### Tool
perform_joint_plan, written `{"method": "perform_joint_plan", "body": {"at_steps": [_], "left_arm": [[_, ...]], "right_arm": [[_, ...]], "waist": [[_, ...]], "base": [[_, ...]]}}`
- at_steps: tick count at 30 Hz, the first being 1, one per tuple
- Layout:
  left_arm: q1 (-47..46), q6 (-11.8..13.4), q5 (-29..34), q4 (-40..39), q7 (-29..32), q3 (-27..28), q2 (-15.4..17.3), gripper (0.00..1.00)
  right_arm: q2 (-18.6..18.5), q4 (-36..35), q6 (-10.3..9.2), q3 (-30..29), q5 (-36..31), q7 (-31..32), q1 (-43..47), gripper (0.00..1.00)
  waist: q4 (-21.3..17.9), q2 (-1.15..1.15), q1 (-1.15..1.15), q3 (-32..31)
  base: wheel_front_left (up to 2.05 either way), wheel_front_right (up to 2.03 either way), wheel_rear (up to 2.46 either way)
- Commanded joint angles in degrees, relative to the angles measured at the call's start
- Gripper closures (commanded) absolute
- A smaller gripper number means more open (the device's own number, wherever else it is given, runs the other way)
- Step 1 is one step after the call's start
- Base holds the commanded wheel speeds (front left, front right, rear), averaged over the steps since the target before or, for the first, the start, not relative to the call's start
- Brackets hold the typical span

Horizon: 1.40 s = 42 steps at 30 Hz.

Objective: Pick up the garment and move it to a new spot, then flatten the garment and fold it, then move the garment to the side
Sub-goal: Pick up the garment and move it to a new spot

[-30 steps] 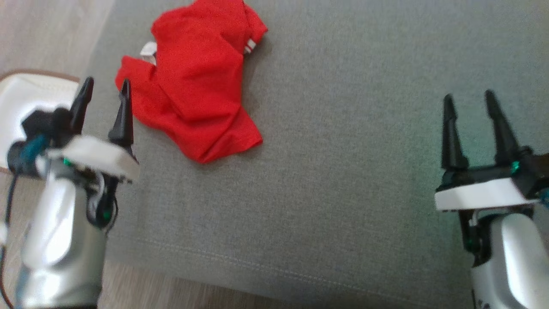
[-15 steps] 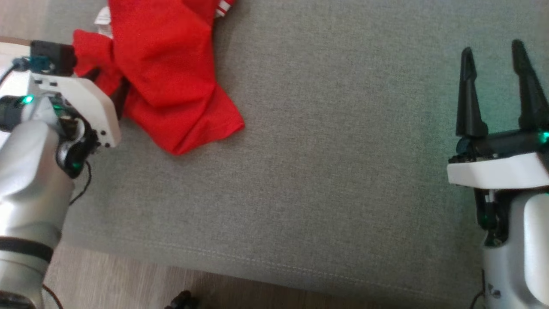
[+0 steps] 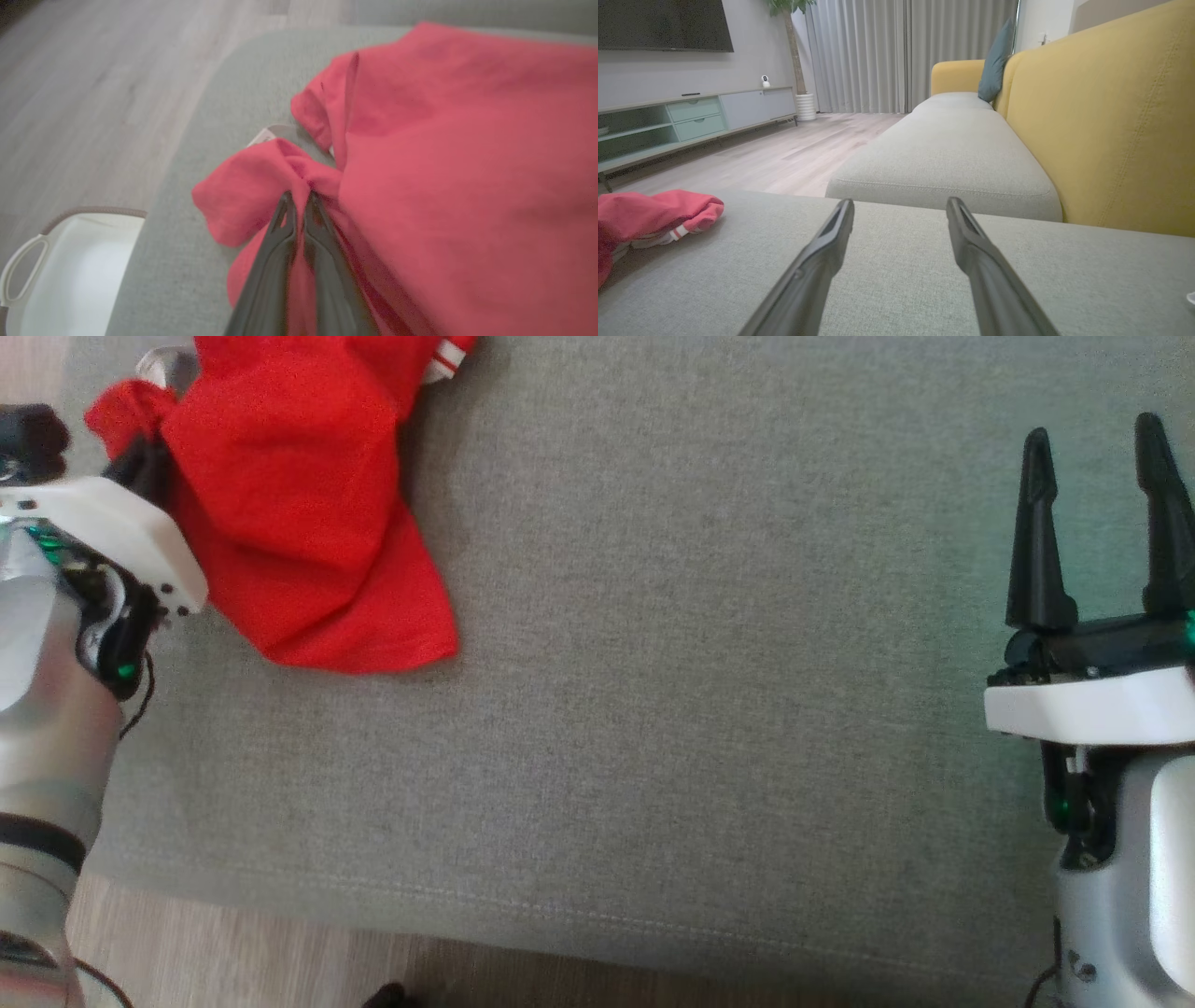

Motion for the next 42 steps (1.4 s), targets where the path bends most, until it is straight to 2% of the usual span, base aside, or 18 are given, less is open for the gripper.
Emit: {"method": "perform_joint_plan", "body": {"at_steps": [1, 4, 7, 14, 17, 20, 28, 32, 33, 36, 37, 38, 42], "left_arm": [[-3.0, 0.7, -0.1, -0.2, -3.8, 2.7, 3.0, 1.0], [-3.2, 1.8, 0.1, -0.3, -7.9, 3.9, 2.9, 1.0], [-2.9, 2.9, 0.9, -3.5, -9.3, 5.3, 3.0, 1.0], [1.8, 7.3, 7.6, -24.0, -9.5, 9.6, 2.8, 1.0], [4.0, 8.4, 10.6, -31.0, -9.5, 8.8, 2.0, 1.0], [5.0, 8.9, 12.0, -34.6, -9.5, 7.5, 1.2, 1.0], [5.2, 10.5, 15.8, -43.2, -7.4, -0.2, -5.9, 1.0], [4.4, 10.5, 17.2, -42.4, -6.5, -4.8, -11.1, 1.0], [3.9, 10.2, 17.6, -40.9, -6.5, -6.8, -13.7, 1.0], [3.4, 9.8, 17.9, -37.1, -6.6, -9.3, -16.5, 1.0], [3.4, 9.9, 17.4, -35.7, -6.8, -9.6, -17.3, 0.52], [3.3, 9.9, 17.4, -34.3, -6.9, -10.2, -17.9, 0.0], [2.9, 10.1, 16.1, -29.9, -7.8, -11.9, -19.3, 0.0]], "right_arm": [[0.0, -1.0, 0.37, 1.1, 0.8, -0.9, -0.5, 0.0], [0.0, 0.4, 0.37, 1.1, 2.0, -2.0, -0.1, 0.0], [0.0, 1.8, 0.37, 1.2, 3.1, -2.9, 0.4, 0.0], [0.0, 4.6, 0.37, 1.4, 5.4, -4.8, 1.5, 0.0], [0.0, 5.3, 0.37, 1.5, 6.2, -5.5, 1.6, 0.0], [0.0, 5.6, 0.37, 1.6, 6.6, -5.8, 1.6, 0.0], [0.0, 6.0, 0.37, 2.1, 8.3, -6.9, 1.3, 0.0], [0.0, 6.3, 0.37, 2.8, 9.5, -7.6, 0.8, 0.0], [0.0, 6.5, 0.37, 3.2, 10.1, -8.0, 0.6, 0.0], [0.0, 6.8, 0.37, 4.2, 11.2, -8.7, 0.4, 0.0], [0.0, 7.0, 0.37, 4.5, 11.6, -8.9, 0.4, 0.0], [0.0, 7.1, 0.37, 4.9, 11.8, -9.1, 0.5, 0.0], [0.0, 7.5, 0.37, 6.6, 12.5, -9.8, 1.0, 0.0]], "waist": [[-0.5, 0.0, 0.0, -2.4], [-1.0, 0.0, 0.0, -5.2], [-1.6, 0.0, 0.0, -7.8], [-3.7, 0.0, 0.0, -12.4], [-5.4, 0.0, 0.0, -13.6], [-6.8, 0.0, 0.0, -14.2], [-13.9, 0.0, 0.0, -14.5], [-18.4, 0.0, 0.0, -13.7], [-20.4, 0.0, 0.0, -12.9], [-23.3, 0.0, 0.0, -11.8], [-24.1, 0.0, 0.0, -11.5], [-24.8, 0.0, 0.0, -11.2], [-26.6, 0.0, 0.0, -10.0]], "base": [[0.0, 0.0, 0.0], [0.0, 0.0, 0.0], [0.0, 0.0, 0.0], [0.0, 0.0, 0.0], [0.0, 0.0, 0.0], [0.0, 0.0, 0.0], [0.0, 0.0, 0.0], [0.0, 0.0, 0.0], [0.0, 0.0, 0.0], [0.0, 0.0, 0.0], [0.0, 0.0, 0.0], [0.0, 0.0, 0.0], [0.0, 0.0, 0.0]]}}
